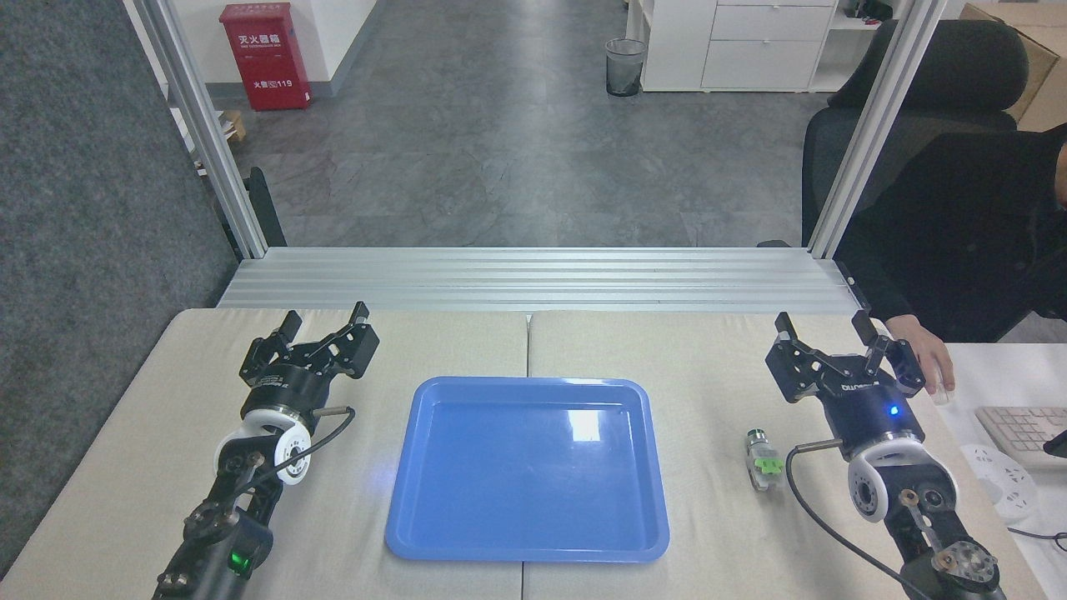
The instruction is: Pick up switch part and place in tray
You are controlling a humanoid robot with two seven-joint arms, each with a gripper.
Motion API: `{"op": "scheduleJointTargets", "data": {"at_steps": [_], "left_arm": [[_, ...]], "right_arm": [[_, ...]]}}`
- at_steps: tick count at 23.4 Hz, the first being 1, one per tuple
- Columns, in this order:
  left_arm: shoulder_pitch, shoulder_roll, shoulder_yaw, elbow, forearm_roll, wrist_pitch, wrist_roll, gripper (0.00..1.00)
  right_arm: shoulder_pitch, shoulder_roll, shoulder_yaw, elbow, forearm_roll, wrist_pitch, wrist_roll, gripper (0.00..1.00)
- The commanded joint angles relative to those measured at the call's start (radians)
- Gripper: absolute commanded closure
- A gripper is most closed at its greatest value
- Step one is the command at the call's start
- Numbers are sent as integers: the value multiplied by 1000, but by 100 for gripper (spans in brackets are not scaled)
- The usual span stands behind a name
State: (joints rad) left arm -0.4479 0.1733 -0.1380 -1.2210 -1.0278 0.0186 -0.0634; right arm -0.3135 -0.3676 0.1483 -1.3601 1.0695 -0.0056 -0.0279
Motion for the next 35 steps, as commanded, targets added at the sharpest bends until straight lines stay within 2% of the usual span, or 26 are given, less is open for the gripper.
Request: {"op": "scheduleJointTargets", "data": {"at_steps": [1,13,15,17,22,27,33,35], "left_arm": [[0,0,0,0,0,0,0,0],[0,0,0,0,0,0,0,0],[0,0,0,0,0,0,0,0],[0,0,0,0,0,0,0,0],[0,0,0,0,0,0,0,0],[0,0,0,0,0,0,0,0],[0,0,0,0,0,0,0,0],[0,0,0,0,0,0,0,0]], "right_arm": [[1,-5,-1,-1,0,1,0,2],[13,-4,14,-1,1,0,0,2],[17,-1,20,-1,21,1,9,2],[27,4,37,-1,61,1,60,2],[77,35,42,1,57,6,218,2],[134,52,51,1,59,-2,284,2],[136,55,83,52,63,3,293,2],[140,77,80,55,56,3,295,2]]}}
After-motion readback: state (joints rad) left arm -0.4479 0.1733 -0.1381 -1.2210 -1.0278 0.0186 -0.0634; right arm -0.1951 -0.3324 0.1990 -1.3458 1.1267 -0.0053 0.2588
